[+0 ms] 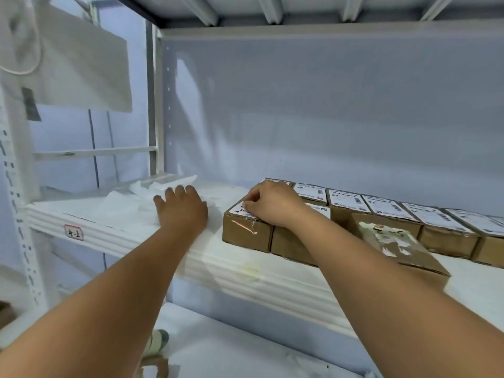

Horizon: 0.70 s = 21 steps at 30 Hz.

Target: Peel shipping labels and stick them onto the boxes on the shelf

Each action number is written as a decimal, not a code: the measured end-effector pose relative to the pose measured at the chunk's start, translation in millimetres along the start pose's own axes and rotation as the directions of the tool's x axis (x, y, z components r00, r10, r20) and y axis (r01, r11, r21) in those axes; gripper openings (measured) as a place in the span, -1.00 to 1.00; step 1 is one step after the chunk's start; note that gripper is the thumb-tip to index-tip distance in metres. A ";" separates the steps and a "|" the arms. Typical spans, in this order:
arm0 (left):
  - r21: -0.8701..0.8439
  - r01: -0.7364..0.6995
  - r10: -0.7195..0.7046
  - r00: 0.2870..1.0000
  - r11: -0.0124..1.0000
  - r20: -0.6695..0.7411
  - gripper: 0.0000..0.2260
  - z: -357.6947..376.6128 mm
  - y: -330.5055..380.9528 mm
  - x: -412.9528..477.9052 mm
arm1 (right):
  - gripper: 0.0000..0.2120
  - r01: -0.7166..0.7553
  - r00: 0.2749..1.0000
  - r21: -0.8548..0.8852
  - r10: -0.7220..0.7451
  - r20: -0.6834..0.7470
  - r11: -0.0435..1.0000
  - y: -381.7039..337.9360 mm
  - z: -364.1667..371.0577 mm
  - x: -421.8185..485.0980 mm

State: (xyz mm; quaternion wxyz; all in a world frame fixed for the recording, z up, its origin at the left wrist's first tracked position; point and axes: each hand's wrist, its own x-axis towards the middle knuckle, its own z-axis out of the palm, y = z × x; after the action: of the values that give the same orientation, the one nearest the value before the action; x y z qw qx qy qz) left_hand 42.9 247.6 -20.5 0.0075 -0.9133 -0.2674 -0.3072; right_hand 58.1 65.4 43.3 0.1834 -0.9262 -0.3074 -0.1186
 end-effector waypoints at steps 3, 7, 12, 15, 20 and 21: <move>0.097 -0.118 0.099 0.978 0.988 0.182 -0.53 8.0 -1.0 9.7 | -0.79 0.004 1.000 0.039 -0.003 -0.014 0.999 0.7 2.6 -2.2; 0.048 -0.135 0.112 0.937 0.990 0.332 -0.46 10.5 -2.4 18.5 | -0.80 -0.005 1.000 0.085 0.007 -0.028 0.996 3.1 5.5 -1.6; -0.053 -0.160 0.169 0.923 0.986 0.347 -0.53 4.1 -2.7 15.1 | -0.80 -0.004 0.999 0.103 0.008 -0.035 0.995 4.1 5.6 -2.5; -0.103 -0.227 0.249 0.908 0.968 0.337 -0.63 3.6 -1.8 14.2 | -0.80 -0.003 0.999 0.098 0.007 -0.041 0.995 3.6 5.9 -3.7; -0.269 -0.306 0.383 0.868 0.913 0.316 -0.69 12.4 -3.5 16.6 | -0.80 -0.002 0.999 0.086 0.005 -0.039 0.996 3.1 4.9 -4.8; -0.290 -0.319 0.403 0.863 0.902 0.305 -0.65 13.9 -4.1 17.5 | -0.80 0.000 0.999 0.087 0.004 -0.040 0.996 3.1 5.0 -4.9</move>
State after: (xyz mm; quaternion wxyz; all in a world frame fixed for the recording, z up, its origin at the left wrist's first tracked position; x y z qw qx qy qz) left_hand 60.3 262.1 -22.5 -0.0892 -0.9822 -0.0501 -0.1578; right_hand 56.7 62.6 36.4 0.2297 -0.9151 -0.3076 -0.1234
